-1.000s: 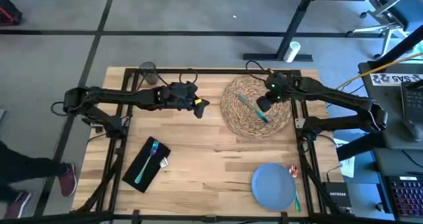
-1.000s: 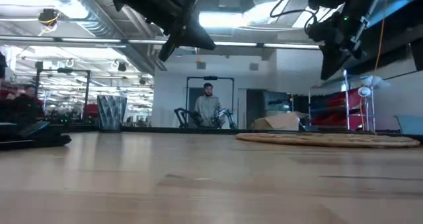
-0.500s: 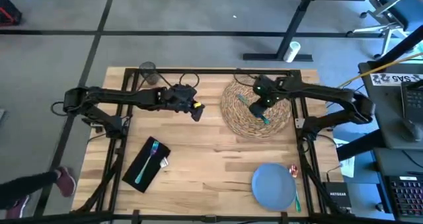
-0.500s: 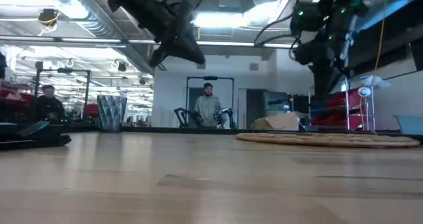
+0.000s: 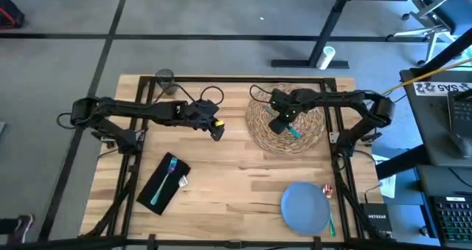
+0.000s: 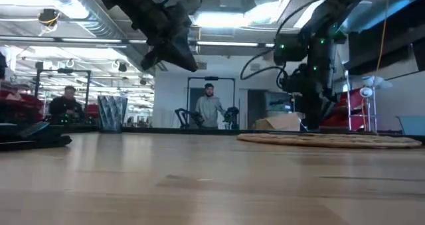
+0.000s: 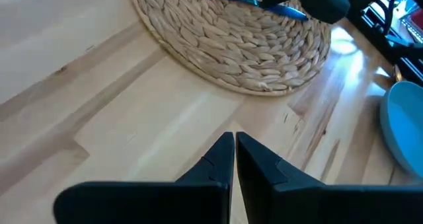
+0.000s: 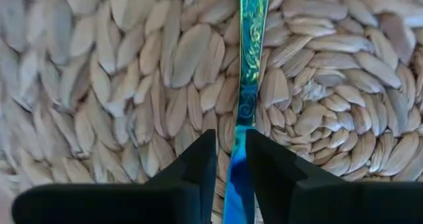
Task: Set table place
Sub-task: Put the blue knife on the brown placemat
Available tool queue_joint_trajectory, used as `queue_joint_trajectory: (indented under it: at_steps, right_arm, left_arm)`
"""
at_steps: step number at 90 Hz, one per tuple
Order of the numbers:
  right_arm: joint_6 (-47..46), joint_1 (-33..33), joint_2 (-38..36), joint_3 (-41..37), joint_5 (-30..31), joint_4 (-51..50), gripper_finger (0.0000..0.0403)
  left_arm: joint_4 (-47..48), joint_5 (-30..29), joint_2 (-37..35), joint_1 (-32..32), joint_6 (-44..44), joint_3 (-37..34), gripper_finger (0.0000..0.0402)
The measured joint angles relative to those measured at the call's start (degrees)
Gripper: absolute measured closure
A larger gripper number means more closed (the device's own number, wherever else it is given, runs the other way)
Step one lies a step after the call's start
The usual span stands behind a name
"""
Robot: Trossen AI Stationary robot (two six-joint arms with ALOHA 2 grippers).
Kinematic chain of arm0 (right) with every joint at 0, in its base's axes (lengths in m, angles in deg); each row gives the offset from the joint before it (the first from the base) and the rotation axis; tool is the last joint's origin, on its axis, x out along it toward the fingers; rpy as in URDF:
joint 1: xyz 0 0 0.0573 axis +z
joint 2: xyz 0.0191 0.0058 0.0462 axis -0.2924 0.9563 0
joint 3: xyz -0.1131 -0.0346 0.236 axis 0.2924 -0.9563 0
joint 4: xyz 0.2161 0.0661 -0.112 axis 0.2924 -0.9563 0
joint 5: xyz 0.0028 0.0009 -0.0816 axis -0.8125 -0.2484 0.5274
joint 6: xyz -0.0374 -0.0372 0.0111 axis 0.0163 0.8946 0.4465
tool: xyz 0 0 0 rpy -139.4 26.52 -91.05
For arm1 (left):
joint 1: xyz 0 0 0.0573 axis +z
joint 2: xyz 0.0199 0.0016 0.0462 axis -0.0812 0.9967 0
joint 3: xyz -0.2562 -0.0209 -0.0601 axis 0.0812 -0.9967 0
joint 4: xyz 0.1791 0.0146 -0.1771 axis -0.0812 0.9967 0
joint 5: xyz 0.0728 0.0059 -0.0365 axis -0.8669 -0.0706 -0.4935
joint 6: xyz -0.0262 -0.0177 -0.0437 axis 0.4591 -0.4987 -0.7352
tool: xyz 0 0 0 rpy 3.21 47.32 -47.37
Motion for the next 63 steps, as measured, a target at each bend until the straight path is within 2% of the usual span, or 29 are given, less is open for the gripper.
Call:
queue_joint_trajectory:
  at_steps: [20, 46, 63]
  right_arm:
    - [0.1, 0.0, 0.0, 0.0, 1.0, 0.1, 0.0330]
    - [0.5, -0.6, 0.1, 0.0, 1.6, 0.3, 0.0277]
    - [1.9, -2.7, 0.5, 0.0, 0.7, 0.9, 0.0273]
  left_arm:
    - [0.9, -0.1, 0.0, 0.0, -0.1, 0.0, 0.0402]
    - [1.0, -0.1, 0.0, 0.1, 0.2, 0.0, 0.0402]
    - [0.9, -0.1, 0.0, 0.2, 0.2, 0.0, 0.0402]
